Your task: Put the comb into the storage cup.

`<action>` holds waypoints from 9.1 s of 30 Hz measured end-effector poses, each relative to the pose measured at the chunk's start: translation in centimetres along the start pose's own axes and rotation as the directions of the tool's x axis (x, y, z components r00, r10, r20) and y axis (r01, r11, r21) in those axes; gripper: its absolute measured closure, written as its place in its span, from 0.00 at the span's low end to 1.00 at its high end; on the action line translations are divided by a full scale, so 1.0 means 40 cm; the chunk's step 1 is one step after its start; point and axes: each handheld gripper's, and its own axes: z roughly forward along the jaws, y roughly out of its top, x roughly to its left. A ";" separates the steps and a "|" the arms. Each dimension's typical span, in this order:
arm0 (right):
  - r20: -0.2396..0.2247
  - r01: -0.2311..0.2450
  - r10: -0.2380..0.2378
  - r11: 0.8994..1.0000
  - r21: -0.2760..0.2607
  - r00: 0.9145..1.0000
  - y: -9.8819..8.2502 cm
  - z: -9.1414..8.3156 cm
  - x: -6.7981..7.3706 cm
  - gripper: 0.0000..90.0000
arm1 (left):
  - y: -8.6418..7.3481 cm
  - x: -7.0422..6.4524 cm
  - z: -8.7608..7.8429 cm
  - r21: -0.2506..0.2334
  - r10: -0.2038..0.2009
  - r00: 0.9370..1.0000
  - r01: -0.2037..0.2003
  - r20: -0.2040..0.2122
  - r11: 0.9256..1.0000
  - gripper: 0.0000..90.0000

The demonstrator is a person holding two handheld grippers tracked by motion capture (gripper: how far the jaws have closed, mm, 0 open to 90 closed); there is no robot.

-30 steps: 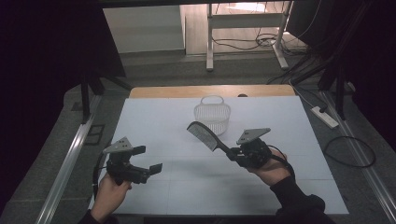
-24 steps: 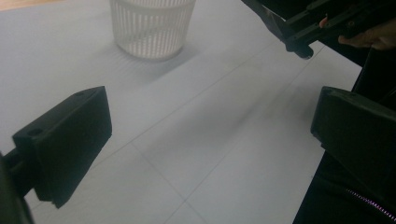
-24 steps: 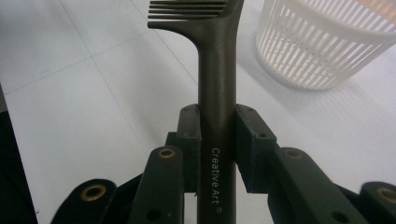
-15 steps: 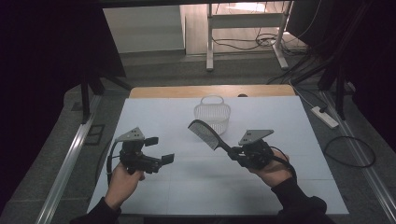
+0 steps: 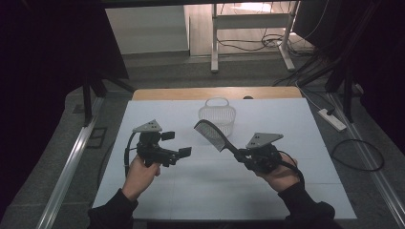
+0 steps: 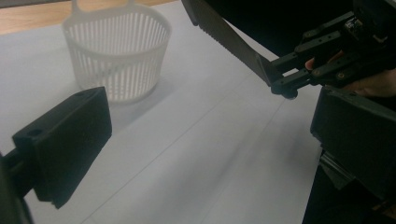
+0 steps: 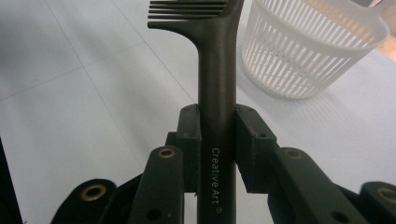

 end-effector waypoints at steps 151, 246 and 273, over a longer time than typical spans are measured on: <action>-0.124 -0.117 0.109 0.991 -0.062 0.986 -0.039 -0.029 0.009 0.14 | 0.099 0.013 0.107 0.029 -0.117 0.981 0.114 0.157 0.993 0.97; 0.138 -0.323 0.325 0.946 -0.036 0.936 -0.324 -0.294 0.007 0.00 | 0.281 0.145 0.115 -0.062 -0.091 0.995 0.089 -0.033 0.994 0.96; 0.152 -0.325 0.328 0.945 -0.048 0.932 -0.330 -0.303 0.010 0.00 | 0.259 0.192 0.219 -0.040 -0.136 0.990 0.135 -0.041 0.990 0.96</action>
